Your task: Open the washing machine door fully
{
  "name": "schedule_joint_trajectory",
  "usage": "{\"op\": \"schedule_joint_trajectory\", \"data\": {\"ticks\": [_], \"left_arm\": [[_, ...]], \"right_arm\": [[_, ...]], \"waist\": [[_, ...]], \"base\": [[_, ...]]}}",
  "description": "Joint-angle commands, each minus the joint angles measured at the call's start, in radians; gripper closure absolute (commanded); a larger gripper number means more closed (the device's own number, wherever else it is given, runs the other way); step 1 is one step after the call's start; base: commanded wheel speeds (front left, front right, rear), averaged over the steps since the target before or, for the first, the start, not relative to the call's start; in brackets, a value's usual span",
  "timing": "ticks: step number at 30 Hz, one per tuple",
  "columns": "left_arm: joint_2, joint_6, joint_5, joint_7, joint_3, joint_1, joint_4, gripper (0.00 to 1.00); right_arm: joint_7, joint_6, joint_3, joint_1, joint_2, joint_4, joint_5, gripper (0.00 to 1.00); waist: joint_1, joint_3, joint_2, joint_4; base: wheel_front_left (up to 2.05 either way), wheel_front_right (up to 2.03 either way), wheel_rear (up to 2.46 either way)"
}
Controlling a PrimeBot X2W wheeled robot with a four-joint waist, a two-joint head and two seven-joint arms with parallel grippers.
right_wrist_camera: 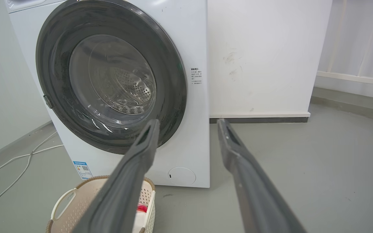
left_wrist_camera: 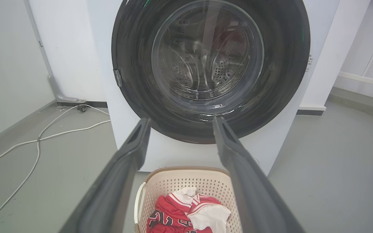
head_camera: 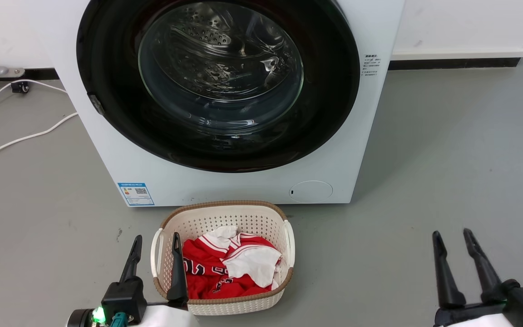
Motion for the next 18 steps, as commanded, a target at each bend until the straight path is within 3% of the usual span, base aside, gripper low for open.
{"op": "schedule_joint_trajectory", "data": {"ticks": [1, 6, 9, 14, 18], "left_arm": [[0.002, 0.004, 0.001, -0.003, 0.002, 0.008, 0.002, 0.00], [0.002, 0.000, -0.002, -0.003, 0.003, 0.003, 0.006, 0.00], [0.002, 0.000, -0.004, -0.003, 0.001, 0.003, 0.007, 0.00], [0.002, 0.002, -0.007, -0.003, -0.001, 0.007, 0.008, 0.00], [0.001, 0.000, -0.007, -0.003, -0.001, 0.006, 0.009, 0.00]], "right_arm": [[-0.002, 0.000, 0.004, 0.008, 0.001, -0.002, -0.004, 1.00], [-0.002, 0.000, 0.025, 0.003, 0.001, -0.011, 0.145, 1.00], [-0.002, 0.000, 0.045, 0.001, 0.001, 0.002, 0.404, 1.00], [-0.002, 0.000, 0.117, -0.011, 0.003, 0.024, 0.946, 1.00], [-0.002, 0.000, 0.168, -0.019, -0.001, 0.002, 1.237, 1.00]], "waist": [[0.0000, 0.000, 0.0000, 0.000], [0.0000, 0.002, 0.0000, 0.001], [0.0000, 0.002, 0.0000, 0.001], [0.0000, 0.002, 0.0000, 0.000], [0.0000, 0.003, 0.0000, -0.002]], "base": [[0.00, 0.00, 0.00], [0.00, 0.00, 0.00], [0.00, 0.00, 0.00], [0.00, 0.00, 0.00], [0.00, 0.00, 0.00]]}}
